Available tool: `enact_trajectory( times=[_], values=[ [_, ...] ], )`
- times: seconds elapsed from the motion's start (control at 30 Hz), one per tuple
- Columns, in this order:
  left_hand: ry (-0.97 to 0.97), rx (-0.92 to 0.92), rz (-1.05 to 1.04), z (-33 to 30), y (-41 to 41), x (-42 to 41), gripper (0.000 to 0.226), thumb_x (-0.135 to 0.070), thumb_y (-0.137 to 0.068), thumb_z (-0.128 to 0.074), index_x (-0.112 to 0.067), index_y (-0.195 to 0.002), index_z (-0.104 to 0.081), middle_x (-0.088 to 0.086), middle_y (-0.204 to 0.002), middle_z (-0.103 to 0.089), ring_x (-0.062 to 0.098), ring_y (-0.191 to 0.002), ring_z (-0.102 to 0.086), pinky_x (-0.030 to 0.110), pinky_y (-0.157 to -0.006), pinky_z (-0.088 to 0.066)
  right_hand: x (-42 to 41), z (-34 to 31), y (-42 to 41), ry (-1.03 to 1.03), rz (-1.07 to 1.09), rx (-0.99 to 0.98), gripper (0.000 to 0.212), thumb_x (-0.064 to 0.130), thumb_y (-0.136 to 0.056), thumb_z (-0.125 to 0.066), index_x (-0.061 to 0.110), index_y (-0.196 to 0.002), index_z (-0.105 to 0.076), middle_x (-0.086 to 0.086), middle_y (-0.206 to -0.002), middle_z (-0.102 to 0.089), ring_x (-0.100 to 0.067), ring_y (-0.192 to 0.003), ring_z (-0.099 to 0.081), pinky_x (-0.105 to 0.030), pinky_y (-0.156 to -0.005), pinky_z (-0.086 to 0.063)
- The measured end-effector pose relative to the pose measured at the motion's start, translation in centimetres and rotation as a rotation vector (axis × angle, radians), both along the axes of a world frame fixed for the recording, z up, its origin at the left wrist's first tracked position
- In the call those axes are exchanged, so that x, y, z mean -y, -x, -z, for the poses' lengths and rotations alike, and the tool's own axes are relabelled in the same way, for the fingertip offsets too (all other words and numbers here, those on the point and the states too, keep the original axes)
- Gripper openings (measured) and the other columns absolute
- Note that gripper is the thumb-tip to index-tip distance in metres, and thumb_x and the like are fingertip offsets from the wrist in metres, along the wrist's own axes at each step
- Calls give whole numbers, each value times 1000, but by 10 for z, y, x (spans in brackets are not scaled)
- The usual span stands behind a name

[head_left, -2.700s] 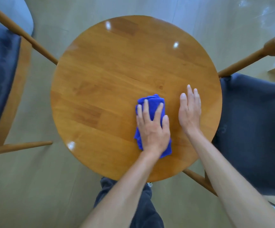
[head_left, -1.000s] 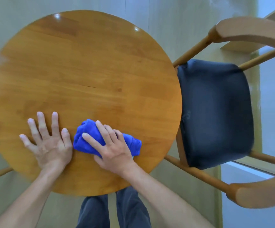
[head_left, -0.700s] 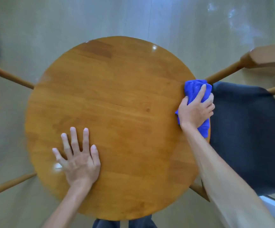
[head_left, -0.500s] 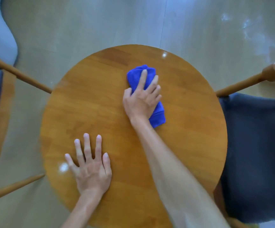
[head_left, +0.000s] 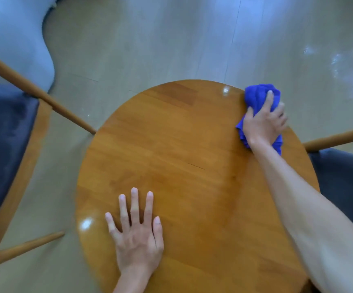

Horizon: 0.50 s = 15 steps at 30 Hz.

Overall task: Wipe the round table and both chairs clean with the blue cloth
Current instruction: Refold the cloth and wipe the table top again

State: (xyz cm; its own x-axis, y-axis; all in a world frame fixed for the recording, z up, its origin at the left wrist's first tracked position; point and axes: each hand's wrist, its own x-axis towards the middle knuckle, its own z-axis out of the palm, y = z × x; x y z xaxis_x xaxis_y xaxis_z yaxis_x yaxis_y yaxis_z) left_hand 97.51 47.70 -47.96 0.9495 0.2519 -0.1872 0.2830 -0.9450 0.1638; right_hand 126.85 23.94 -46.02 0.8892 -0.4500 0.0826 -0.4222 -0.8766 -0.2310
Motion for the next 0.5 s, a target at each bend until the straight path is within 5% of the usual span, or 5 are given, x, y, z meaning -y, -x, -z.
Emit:
enact_trajectory(
  times=[0.07,0.13,0.33,0.43,0.5],
  values=[
    [-6,4,11,3,1,0,57,-44,-99,-10,-26,-152,-21,7,-161,-14,33,-147,-13,65,-113,-9,-9,2,-12,-19,203,-12,63,35,-94,-46,17,-150,-24,-23,-151,-24,-42,-127,-35,-47,-101,-26],
    [-9,6,22,3,0,0,57,-43,-99,-11,-26,-152,-21,7,-161,-14,34,-147,-13,65,-113,-8,-56,3,-18,-12,176,-3,64,35,-93,-45,17,-151,-22,-23,-152,-23,-40,-128,-34,-47,-101,-26],
    [-33,-17,37,-11,-4,1,54,-36,-97,-20,-17,-142,-44,14,-152,-37,40,-141,-26,67,-109,-14,-254,-4,78,-23,-630,7,61,34,-91,-45,21,-148,-30,-19,-152,-30,-36,-121,-44,-44,-91,-34],
    [-99,45,198,-17,-4,-5,61,-28,-76,-48,-14,-136,-48,16,-140,-49,44,-127,-38,62,-110,-3,-290,-10,150,-106,-974,-52,54,29,-89,-46,24,-143,-42,-17,-148,-39,-34,-113,-50,-43,-88,-37],
    [-102,51,202,-21,-5,-6,61,-32,-78,-45,-13,-136,-44,18,-137,-52,42,-125,-39,58,-112,1,-282,-9,166,-79,-1257,-94,54,28,-87,-46,27,-141,-44,-14,-147,-41,-31,-108,-49,-38,-84,-36]
  ],
)
